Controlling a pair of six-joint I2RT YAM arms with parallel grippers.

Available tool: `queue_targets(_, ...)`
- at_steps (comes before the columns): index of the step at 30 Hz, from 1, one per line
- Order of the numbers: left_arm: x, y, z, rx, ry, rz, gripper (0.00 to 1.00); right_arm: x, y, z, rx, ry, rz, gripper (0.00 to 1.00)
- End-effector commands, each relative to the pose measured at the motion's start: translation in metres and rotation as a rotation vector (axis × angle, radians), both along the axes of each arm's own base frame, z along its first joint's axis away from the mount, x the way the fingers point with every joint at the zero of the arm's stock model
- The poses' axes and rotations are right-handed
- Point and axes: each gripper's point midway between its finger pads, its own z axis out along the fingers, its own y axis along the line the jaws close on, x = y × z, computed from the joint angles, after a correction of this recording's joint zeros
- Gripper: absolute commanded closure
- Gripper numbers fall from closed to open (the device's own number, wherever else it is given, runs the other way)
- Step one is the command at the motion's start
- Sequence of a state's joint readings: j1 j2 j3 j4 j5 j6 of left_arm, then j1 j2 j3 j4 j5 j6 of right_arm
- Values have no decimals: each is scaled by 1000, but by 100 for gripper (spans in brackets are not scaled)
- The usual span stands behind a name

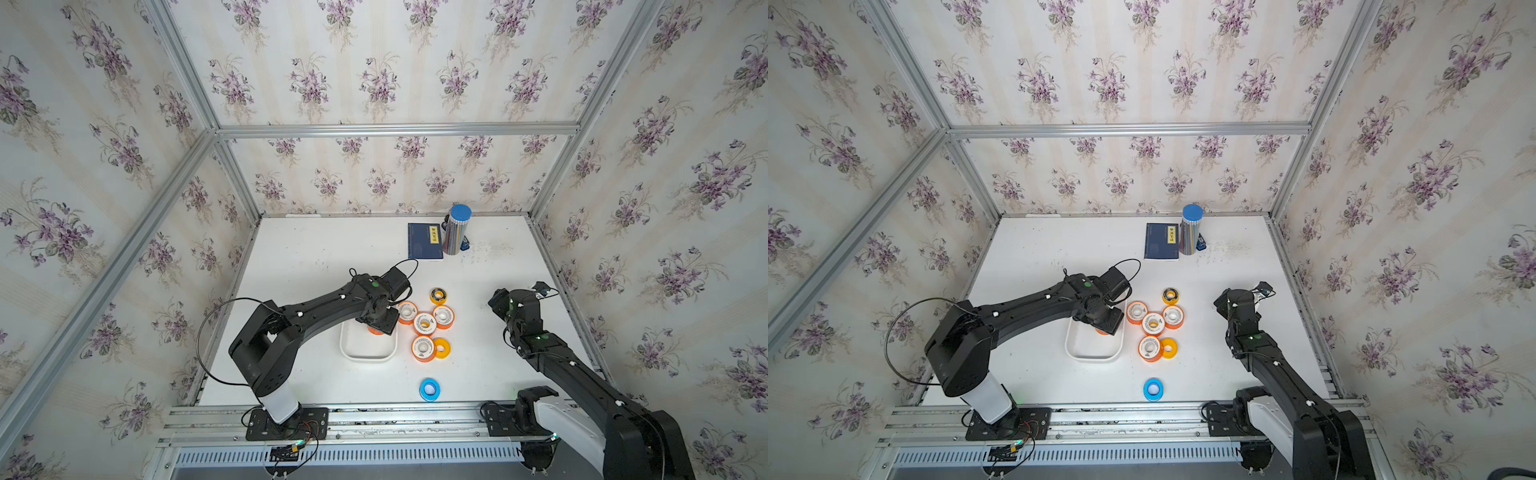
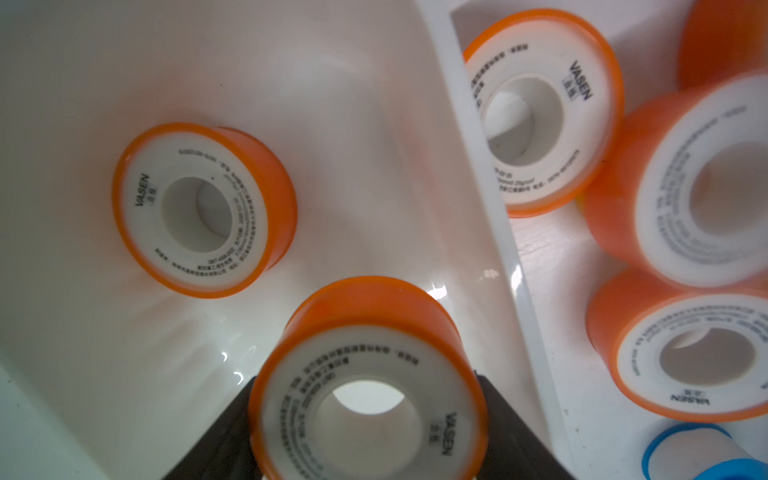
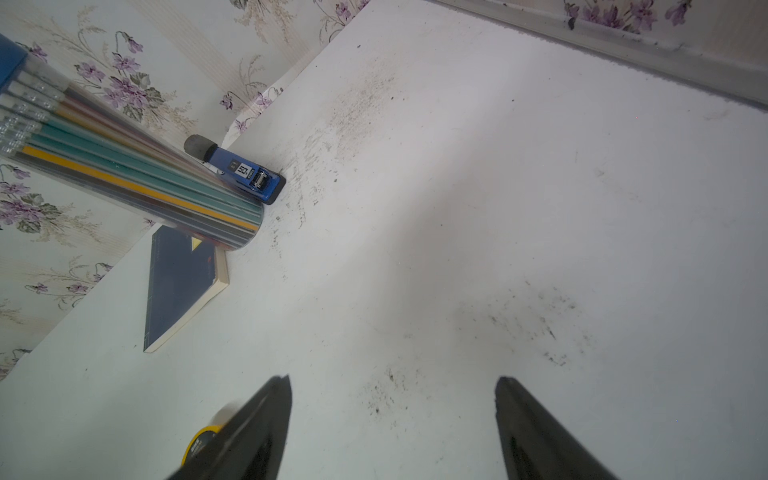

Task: Put the sealing tape into the storage box
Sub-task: Place the sealing tape in the storage box.

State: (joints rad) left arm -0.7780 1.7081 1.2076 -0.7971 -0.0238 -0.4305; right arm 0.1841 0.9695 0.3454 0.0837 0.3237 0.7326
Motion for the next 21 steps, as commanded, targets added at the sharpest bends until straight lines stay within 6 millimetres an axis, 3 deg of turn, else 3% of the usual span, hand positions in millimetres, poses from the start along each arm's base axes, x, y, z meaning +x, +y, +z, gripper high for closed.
queue_targets(1,8,-6,-9,-33,9,18,40,0,0,1,-8,5,2,19)
queue_targets(7,13,0,-26,-12,25,50,37,1,0,1,-9,9,2,19)
queue_targets(11,15,1,-31,-6,27,60,28,2,0,0,-8,11,4,19)
queue_targets(16,16,2,-28,0,24,67,15,3,1,-2,-11,28,5,19)
queue_targets(21,11,7,-15,-10,9,72,10,3,1,-2,-12,30,5,19)
